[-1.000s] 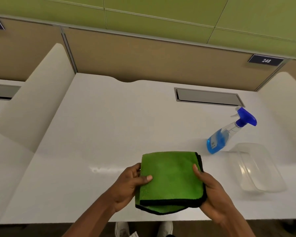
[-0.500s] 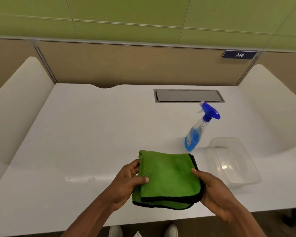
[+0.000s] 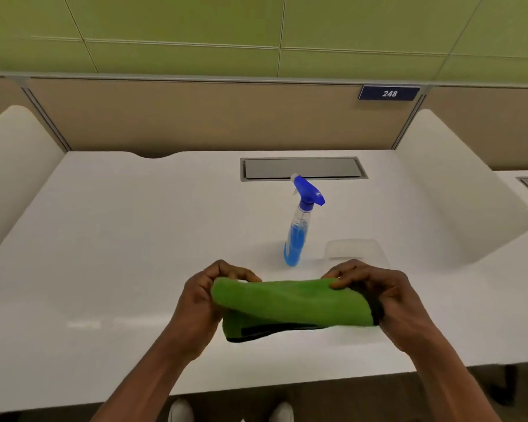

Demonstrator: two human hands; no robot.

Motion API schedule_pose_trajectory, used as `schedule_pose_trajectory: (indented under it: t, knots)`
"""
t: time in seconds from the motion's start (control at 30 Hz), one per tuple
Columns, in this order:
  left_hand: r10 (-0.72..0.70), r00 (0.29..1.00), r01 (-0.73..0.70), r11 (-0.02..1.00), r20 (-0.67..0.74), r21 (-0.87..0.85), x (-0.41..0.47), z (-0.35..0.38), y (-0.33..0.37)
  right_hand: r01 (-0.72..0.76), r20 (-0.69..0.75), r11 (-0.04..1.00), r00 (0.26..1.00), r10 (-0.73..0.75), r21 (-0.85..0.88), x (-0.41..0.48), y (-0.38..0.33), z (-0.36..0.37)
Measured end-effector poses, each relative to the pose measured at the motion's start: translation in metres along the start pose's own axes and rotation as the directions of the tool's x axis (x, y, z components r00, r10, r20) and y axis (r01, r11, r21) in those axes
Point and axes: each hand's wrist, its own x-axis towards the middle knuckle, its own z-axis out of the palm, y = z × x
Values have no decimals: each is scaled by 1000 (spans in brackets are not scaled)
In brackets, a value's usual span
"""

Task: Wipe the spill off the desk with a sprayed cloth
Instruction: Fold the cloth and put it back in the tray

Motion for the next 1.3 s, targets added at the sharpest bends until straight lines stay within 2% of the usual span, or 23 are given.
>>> schedule_pose_trajectory:
  t: [0.07,0.13,0.27,0.4,0.63,0.8,1.0,1.13,1.2,1.3]
  knots:
    - [-12,1000,12,1000,-4,19,3,15,-2,45,-55,999,997,-46,-5,4,6,-14]
    - [-48,997,48,999,-53,8,9,27,-11,16,-160,1000,987,-14,7,5,15,-25]
    - [-139,969,143,990,-204,4,17,53,-28,-155,-265,977,946,189,144,-4,34,-44]
    - [-220,927,252,965,-303,71,20,79,-45,-291,-332,943,884,330,164,-19,50,-65]
    - [-367,880,413,905,-301,104,23,127,-57,-393,-431,908,802,414,142,-35,51,-92]
    - [-419,861,460,883,-289,90,37,150,-57,-389,-511,907,754,413,158,-36,50,-106]
    - [-449,859,460,888,-248,-16,47,168,-53,-323,-503,932,786,360,163,-34,37,-112]
    - [-461,861,441,887,-216,-135,52,181,-50,-288,-532,938,773,346,193,-26,28,-114]
    - [-437,876,428,900,-205,-88,58,185,-53,-286,-527,936,773,353,206,-21,24,-113]
    - [-365,908,377,926,-205,21,66,191,-55,-246,-511,958,810,287,148,-10,24,-114]
